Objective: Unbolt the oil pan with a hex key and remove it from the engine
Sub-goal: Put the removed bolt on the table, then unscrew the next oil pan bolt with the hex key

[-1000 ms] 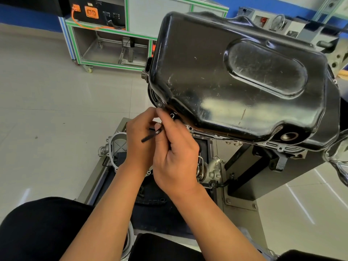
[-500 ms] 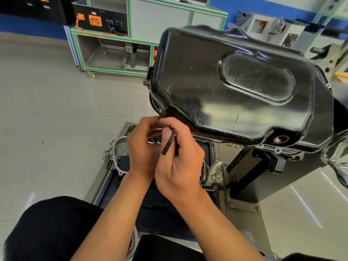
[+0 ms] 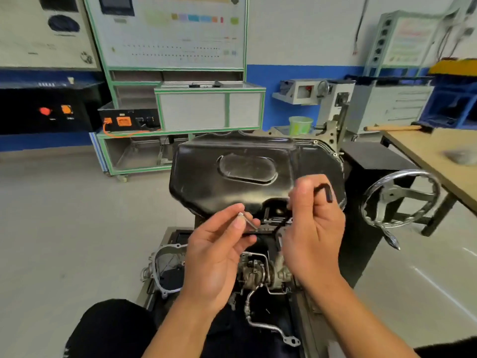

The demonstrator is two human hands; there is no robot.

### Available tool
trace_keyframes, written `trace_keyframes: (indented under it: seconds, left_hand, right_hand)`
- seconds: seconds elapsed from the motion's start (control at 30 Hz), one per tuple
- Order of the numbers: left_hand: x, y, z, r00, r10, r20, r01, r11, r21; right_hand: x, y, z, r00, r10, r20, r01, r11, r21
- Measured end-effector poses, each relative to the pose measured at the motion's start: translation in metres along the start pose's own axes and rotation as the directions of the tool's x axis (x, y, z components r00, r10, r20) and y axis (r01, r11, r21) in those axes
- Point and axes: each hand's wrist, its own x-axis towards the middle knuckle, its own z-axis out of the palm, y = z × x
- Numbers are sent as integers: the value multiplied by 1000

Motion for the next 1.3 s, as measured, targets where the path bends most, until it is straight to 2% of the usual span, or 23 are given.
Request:
trace_keyframes:
  seconds: [0.13,0.23,0.3,0.4,0.53,0.6,0.67,0.73,0.8,0.87,0.93,1.03,1.13,1.23,1.3]
  left_hand:
    - [8,-15,85,980,-86,180,86,996,8]
    - [16,-46,153,947,-155,281,157,987,15]
    - [24,-75,197,912,-217,348,224,974,19]
    - [32,-128,263,833,-346,432,334,937,106]
    - [18,-217,356,686,-475,551,351,880,321]
    - [8,-262,398,629,-512,585,290,853,434]
    - [-1,-305,430,594,-527,608,174,822,542]
    - [-5,-341,450,605,-455,653,-44,800,598]
    - [-4,-367,459,601,-342,722,-313,731,607]
    - [5,-385,463,568,-283,773,-502,625,598]
    - [15,-399,465,545,-247,801,-630,510,586]
    - [25,-416,469,518,-243,820,-693,443,569]
    - [29,-425,475,506,-256,824,-701,434,566]
    - [31,-423,474,546,-212,811,-629,535,564]
    - [38,-409,469,571,-200,796,-554,622,553]
  right_hand:
    - [23,-15,-84,987,25,159,-7,993,-115]
    - [36,-24,-152,988,53,148,-24,981,-194]
    - [44,-28,-202,992,34,122,5,951,-308]
    - [50,-28,-286,998,59,23,-35,812,-582]
    - [40,-31,-397,974,142,-176,-225,524,-822]
    - [34,-31,-442,950,158,-270,-311,390,-867]
    - [33,-23,-480,899,248,-361,-415,215,-884]
    - [34,-10,-514,828,361,-429,-452,-21,-892]
    - [34,2,-540,783,391,-483,-460,-160,-874]
    - [30,15,-554,778,369,-508,-477,-180,-860]
    - [23,30,-559,776,369,-512,-487,-167,-858]
    - [16,50,-560,776,373,-509,-503,-119,-856]
    - [17,59,-562,771,351,-532,-534,-101,-840]
    - [22,57,-561,753,369,-545,-555,-89,-827]
    - [33,49,-557,743,367,-561,-618,53,-784]
